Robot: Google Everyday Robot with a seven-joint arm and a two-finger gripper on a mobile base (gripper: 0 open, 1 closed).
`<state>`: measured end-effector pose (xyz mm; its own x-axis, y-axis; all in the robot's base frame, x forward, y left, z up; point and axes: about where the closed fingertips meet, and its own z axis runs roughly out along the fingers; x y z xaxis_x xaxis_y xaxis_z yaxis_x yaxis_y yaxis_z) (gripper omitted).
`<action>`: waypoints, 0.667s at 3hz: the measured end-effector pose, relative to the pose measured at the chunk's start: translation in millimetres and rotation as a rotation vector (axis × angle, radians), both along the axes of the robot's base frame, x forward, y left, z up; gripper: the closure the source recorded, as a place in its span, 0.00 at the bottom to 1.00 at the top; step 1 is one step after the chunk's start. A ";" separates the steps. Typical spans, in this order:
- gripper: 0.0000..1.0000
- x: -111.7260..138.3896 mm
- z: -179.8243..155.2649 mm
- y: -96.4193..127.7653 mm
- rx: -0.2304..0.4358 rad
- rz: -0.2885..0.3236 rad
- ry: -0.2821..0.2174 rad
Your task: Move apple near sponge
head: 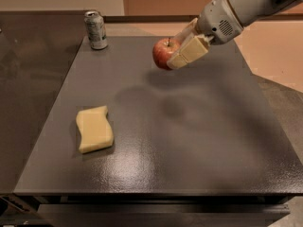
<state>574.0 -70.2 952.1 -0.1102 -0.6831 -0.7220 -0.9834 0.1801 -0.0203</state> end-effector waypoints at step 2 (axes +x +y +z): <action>1.00 -57.2 -22.2 50.0 0.012 0.167 0.000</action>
Offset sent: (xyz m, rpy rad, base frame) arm -0.0789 0.0759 -0.0413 0.0107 0.0121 0.2349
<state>516.8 -20.1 930.0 0.0041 -0.6831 -0.7303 -0.9997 0.0145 -0.0192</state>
